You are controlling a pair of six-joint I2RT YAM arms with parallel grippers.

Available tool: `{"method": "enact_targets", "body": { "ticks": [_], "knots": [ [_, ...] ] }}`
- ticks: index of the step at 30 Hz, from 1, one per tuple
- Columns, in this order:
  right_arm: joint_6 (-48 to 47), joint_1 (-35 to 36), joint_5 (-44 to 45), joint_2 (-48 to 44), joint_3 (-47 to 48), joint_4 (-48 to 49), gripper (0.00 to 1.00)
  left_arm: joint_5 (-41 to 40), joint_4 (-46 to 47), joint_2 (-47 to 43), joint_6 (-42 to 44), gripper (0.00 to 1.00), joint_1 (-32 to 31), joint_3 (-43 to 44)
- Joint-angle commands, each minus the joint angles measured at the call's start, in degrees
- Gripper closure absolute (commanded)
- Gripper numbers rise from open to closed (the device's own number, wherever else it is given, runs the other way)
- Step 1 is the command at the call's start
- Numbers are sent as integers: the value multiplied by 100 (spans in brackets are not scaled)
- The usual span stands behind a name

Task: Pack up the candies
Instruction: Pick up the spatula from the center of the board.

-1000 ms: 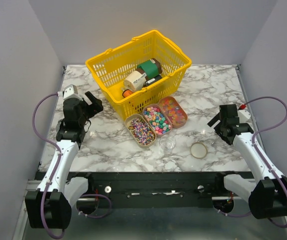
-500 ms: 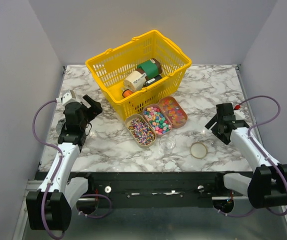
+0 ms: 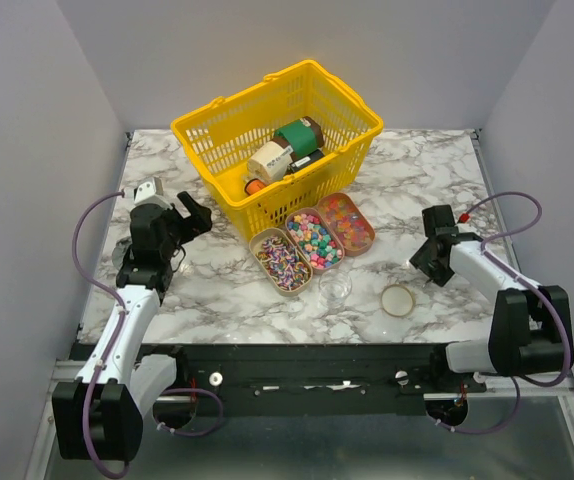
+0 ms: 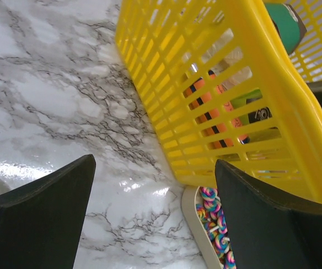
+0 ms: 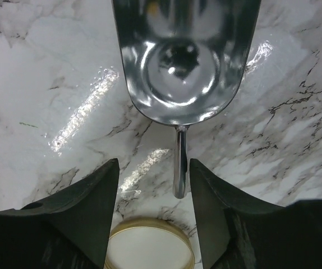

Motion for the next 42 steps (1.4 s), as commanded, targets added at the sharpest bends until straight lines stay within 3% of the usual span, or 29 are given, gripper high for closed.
{"method": "enact_targets", "body": {
  "ticks": [1,8,13,14,15,17,24,31,36,42],
  "knots": [
    [94,-27,69,274,-49,197,39,612,-21,-21,474,1,-11,143],
    [138,-71,-36,564,-155,275,38,742,-215,-30,474,1,-11,310],
    [77,-80,-133,627,-146,267,65,655,-706,14,430,1,-11,862],
    [33,-89,-168,618,-146,249,73,594,-785,32,422,1,-11,968],
    [33,-89,-221,557,-146,258,86,506,-934,40,422,1,-11,1065],
    [-2,-89,-256,495,-146,276,99,426,-1084,58,404,1,-11,1381],
    [-617,-89,-816,-348,-85,486,100,610,-1524,76,378,1,-11,2251],
    [-1715,-36,-2205,-1631,100,689,99,2622,-831,137,308,1,-283,2902],
    [-2540,297,-3627,-2474,144,706,99,2485,-1171,628,623,1,-1563,3464],
    [-3147,1386,-4263,-2766,240,540,100,2430,-1295,1542,632,1,-2558,3974]
  ]
}}
